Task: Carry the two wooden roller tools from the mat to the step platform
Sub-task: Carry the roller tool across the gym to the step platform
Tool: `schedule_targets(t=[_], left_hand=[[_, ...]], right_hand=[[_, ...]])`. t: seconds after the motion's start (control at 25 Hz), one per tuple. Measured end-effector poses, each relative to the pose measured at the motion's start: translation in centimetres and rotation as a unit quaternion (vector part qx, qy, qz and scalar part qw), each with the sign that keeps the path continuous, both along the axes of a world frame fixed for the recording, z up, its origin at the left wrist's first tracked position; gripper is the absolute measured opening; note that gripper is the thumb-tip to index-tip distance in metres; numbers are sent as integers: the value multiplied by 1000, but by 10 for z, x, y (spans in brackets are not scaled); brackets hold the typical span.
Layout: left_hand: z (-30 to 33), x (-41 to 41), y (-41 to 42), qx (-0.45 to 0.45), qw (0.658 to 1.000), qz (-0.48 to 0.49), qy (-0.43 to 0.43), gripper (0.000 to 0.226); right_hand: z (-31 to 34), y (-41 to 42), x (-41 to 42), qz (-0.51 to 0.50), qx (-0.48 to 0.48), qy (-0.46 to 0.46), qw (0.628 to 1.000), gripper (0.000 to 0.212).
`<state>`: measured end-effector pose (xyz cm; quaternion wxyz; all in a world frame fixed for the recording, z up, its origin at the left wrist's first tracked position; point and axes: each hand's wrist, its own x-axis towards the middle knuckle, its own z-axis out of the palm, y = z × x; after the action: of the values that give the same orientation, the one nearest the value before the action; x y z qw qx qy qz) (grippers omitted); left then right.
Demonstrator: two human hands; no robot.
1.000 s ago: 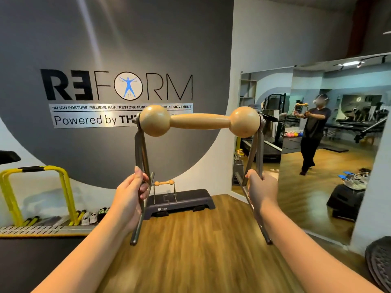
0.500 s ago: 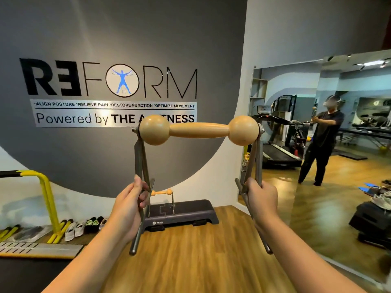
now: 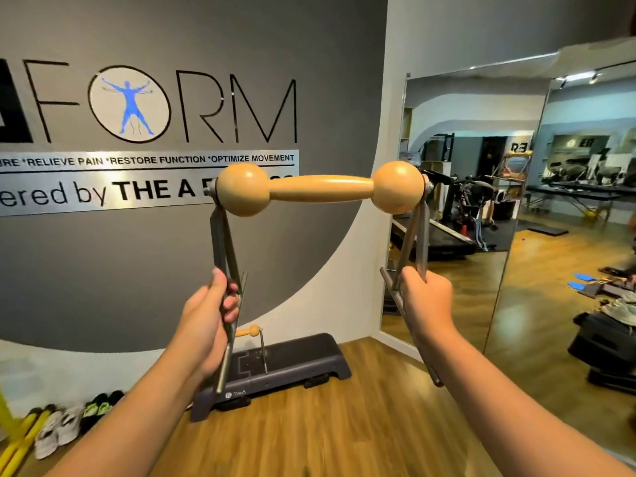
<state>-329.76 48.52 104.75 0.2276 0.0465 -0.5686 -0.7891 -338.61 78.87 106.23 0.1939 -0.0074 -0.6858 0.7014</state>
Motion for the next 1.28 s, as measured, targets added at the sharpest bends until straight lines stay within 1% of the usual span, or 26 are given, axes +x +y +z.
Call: schedule_targets(t=[0.24,0.36,0.48,0.56,0.72,0.84,0.92,1.12,1.28], left_hand=[[-21,-134,-30,8,1000,-6,1,43],[-35,-203,-37,24,1000,2,5,43],[-36,-279,-48,40,999,19,7,42],[-34,-318,-57,35,999,33,-4,44],[-47,-405,-87,53,996,74,-8,51],[-63,-474,-117,46,995,79,-29,55],[-70,-516,-137,52,996,71,-24,55],[-85,-639,-203,74,997,26,-26,49],[-93,-725,-235,121,990,45,-52,33]], right_hand=[[-26,-32,-145,2,27,10,1000,30],[-44,-47,-234,19,30,-3,999,29],[-48,-64,-322,29,27,-9,999,32],[-50,-76,-368,27,22,-10,999,33],[-63,-113,-459,37,27,-32,998,34],[-72,-142,-525,37,38,-25,998,35],[-77,-160,-561,34,44,-26,998,37],[-94,-212,-667,17,34,-50,998,41],[-114,-241,-732,3,16,-74,997,44]])
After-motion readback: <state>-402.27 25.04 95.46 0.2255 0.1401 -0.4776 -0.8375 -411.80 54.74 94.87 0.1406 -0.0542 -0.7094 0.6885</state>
